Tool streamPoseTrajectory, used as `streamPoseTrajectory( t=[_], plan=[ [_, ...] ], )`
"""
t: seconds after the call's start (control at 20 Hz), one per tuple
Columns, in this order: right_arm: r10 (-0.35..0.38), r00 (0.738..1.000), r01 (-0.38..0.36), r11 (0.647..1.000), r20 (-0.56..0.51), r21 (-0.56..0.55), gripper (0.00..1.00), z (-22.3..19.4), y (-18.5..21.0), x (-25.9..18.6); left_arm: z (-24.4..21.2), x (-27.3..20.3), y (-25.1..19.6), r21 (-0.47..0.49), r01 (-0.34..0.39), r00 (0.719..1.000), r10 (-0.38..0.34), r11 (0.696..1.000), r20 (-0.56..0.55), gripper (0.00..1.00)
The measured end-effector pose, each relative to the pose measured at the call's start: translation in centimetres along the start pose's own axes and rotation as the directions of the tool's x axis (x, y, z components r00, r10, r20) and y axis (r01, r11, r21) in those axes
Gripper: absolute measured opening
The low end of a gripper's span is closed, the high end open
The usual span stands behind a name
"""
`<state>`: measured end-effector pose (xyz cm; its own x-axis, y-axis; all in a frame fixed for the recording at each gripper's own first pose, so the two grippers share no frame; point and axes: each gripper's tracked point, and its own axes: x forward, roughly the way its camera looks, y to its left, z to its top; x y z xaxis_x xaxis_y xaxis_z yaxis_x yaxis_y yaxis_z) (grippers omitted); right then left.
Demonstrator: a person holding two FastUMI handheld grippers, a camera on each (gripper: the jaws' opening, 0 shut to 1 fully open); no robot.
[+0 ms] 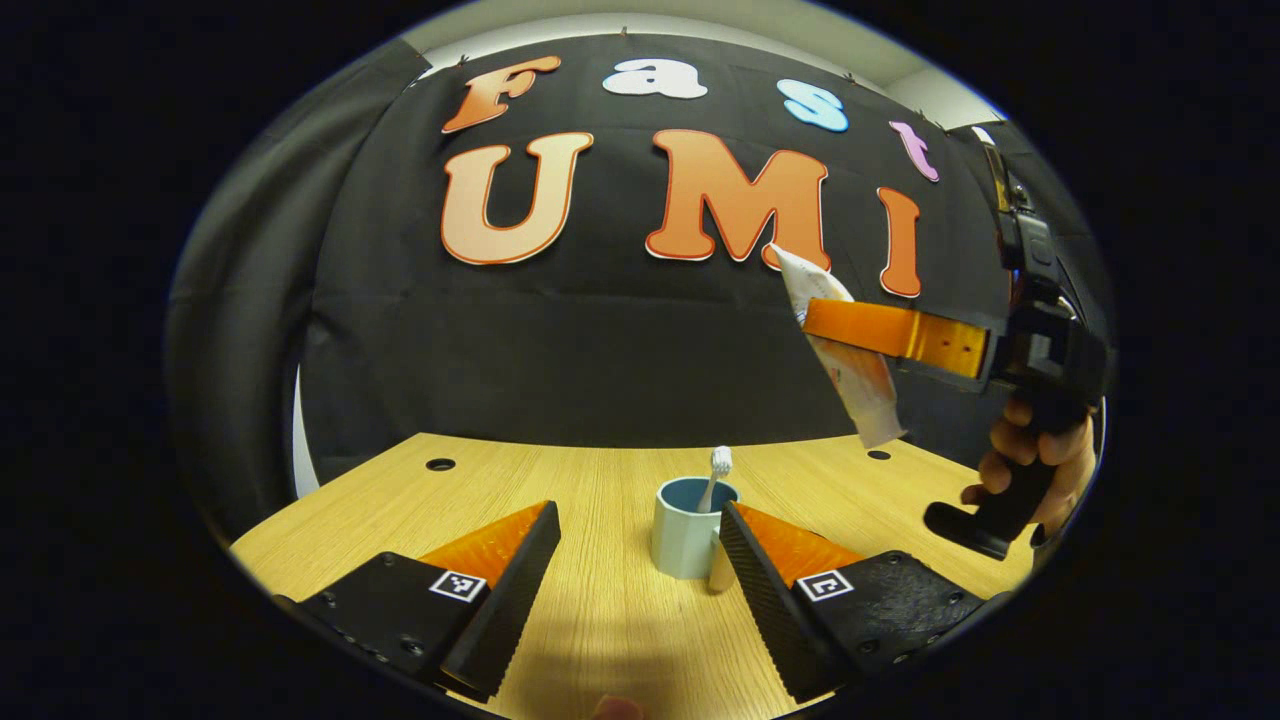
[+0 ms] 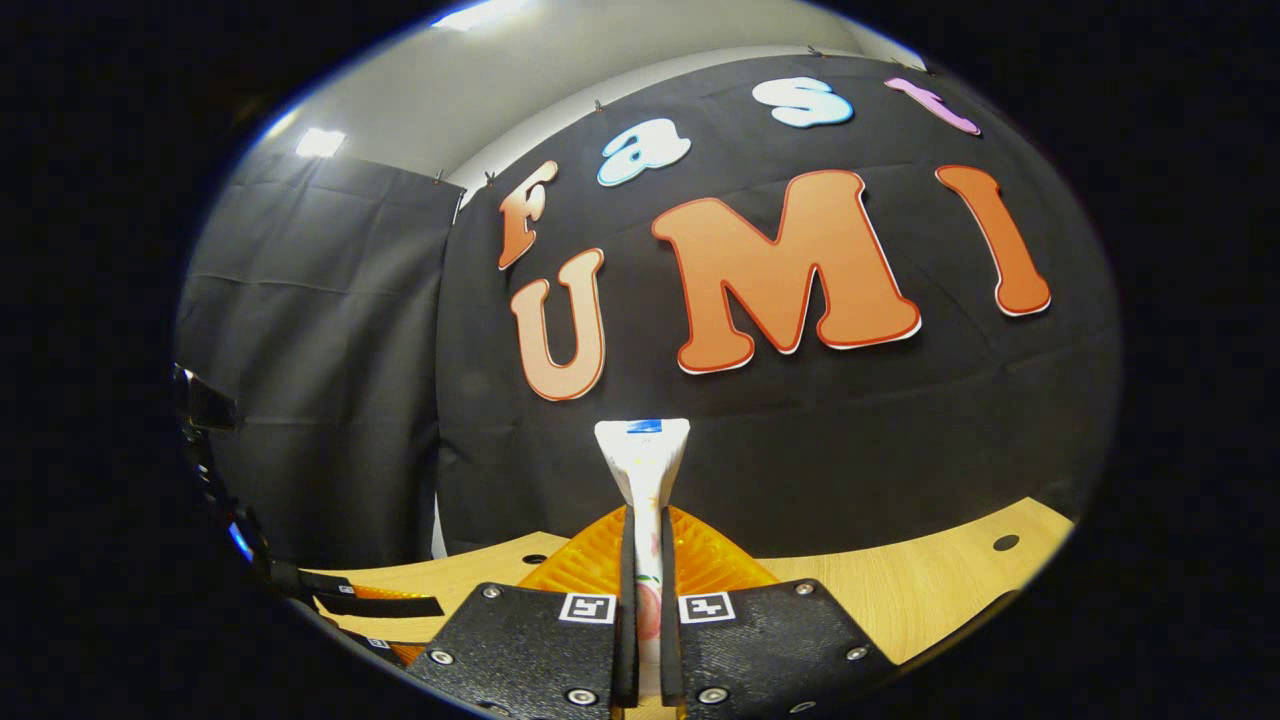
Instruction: Put the toothbrush and toothpaste on the desktop into the cup, then pick up the cup and place it on the coaster on the desktop.
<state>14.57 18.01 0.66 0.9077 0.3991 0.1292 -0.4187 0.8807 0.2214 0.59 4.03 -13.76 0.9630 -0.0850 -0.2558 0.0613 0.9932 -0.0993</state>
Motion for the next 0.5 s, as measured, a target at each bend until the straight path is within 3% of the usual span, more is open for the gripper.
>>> streamPoseTrajectory(
  t=[0.5],
  plan=[
    [0.052,0.999,-0.051,0.997,-0.015,0.054,0.09,-5.2,1.2,5.4,-2.2,0.4,4.0,-0.020,-0.075,0.997,0.074,0.997,-0.012,0.97]
  ],
)
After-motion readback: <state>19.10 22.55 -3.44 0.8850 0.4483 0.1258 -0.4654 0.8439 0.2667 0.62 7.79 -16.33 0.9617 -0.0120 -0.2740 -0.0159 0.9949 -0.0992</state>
